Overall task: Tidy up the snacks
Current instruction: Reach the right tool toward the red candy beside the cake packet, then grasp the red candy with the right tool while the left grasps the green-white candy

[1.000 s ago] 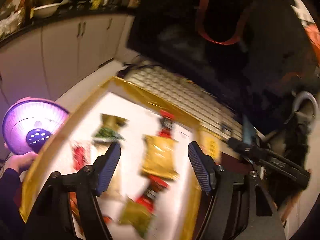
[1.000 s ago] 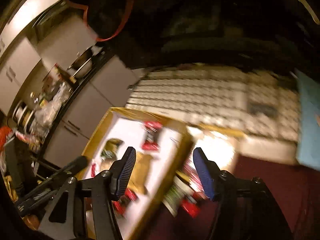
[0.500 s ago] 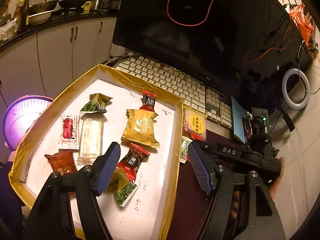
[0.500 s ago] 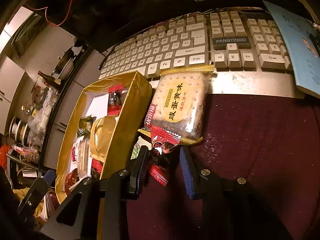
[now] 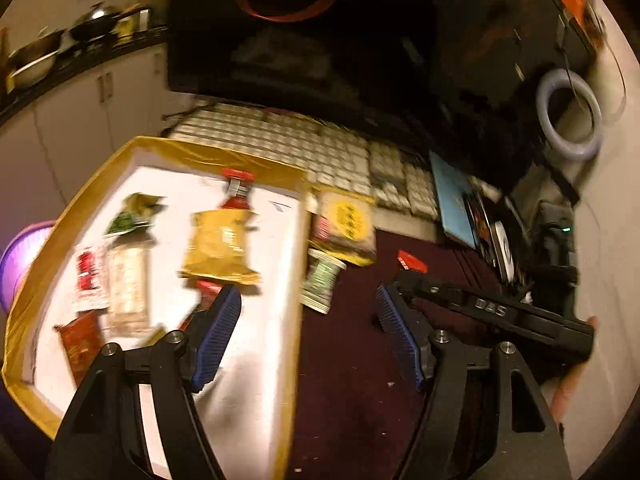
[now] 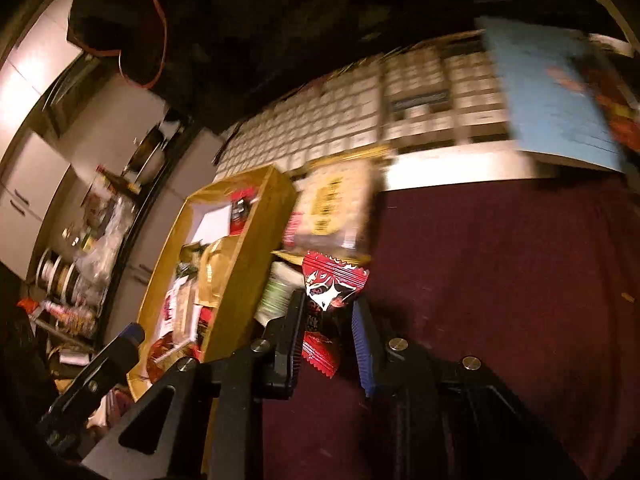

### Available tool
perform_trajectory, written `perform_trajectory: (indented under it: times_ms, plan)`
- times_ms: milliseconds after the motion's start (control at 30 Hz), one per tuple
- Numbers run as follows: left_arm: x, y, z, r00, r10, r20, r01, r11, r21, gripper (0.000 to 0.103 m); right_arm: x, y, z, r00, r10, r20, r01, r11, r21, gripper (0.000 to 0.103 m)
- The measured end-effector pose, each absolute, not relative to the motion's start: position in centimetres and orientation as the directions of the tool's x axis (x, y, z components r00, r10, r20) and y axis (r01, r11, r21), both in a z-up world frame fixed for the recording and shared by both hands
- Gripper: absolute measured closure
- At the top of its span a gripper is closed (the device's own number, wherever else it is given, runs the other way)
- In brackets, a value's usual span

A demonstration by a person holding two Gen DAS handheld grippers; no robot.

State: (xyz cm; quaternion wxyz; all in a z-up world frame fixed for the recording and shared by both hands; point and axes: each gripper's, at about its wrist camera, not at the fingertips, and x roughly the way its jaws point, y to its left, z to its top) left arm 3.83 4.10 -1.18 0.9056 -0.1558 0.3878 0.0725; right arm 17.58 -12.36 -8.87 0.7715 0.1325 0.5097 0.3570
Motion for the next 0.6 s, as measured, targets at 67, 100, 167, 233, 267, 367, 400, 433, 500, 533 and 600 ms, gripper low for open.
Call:
perform_trajectory:
  times_ms: [67,100,167,233,267,367,400,433,500,533,600]
  plan:
    - [5.5,2.3,-1.6,0.662,0.019,-0.749,-0.201,0.968,-0.153,0.033,16.9,-14.1,-8.9,0.259,0.680,-0.686,-0.413,0.720,0.558,0.080]
    - [6.4,1.7,-1.8,0.651,0.031,-0.759,-0.186,0.975,-0.120,0.033,16.6,-14.8,-9.0,0.276,0.676,-0.683,-0.411,0.726,0.552,0.080]
    - [8.2,1.0,-2.8,0.605,0.040,-0.795,-0.166,0.983,-0.077,0.033,16.2,-16.1,-9.0,0.312,0.664,-0.679,-0.423,0.737,0.526,0.080]
    - [9.9,0.7,-3.6,0.567,0.052,-0.822,-0.156,0.987,-0.045,0.037,16.0,-16.7,-9.3,0.330,0.658,-0.677,-0.423,0.744,0.517,0.080]
    - [10.6,0.4,-3.9,0.551,0.060,-0.832,-0.143,0.989,-0.023,0.038,16.0,-16.9,-9.5,0.327,0.664,-0.672,-0.423,0.739,0.525,0.080]
    - [11.9,-0.5,-4.0,0.530,0.087,-0.844,-0.101,0.994,0.039,0.048,16.0,-17.1,-9.7,0.329,0.668,-0.667,-0.424,0.736,0.527,0.080]
    - [12.5,-0.7,-4.1,0.510,0.075,-0.857,-0.078,0.996,0.040,0.053,15.9,-17.0,-9.6,0.333,0.666,-0.667,-0.429,0.737,0.522,0.080]
    - [12.9,-0.9,-4.3,0.498,0.077,-0.864,-0.071,0.996,0.048,0.054,15.8,-16.9,-9.5,0.334,0.668,-0.664,-0.434,0.735,0.521,0.080]
    - [13.7,-1.6,-4.9,0.477,0.105,-0.873,-0.043,0.994,0.096,0.054,15.5,-16.7,-9.3,0.331,0.679,-0.656,-0.449,0.724,0.523,0.080]
    - [14.0,-1.8,-5.2,0.462,0.115,-0.880,-0.035,0.993,0.111,0.054,15.4,-16.7,-9.2,0.329,0.681,-0.654,-0.457,0.721,0.521,0.080]
    - [15.0,-1.8,-6.5,0.404,0.144,-0.903,-0.027,0.989,0.146,0.055,15.1,-16.5,-9.1,0.335,0.676,-0.656,-0.464,0.724,0.510,0.080]
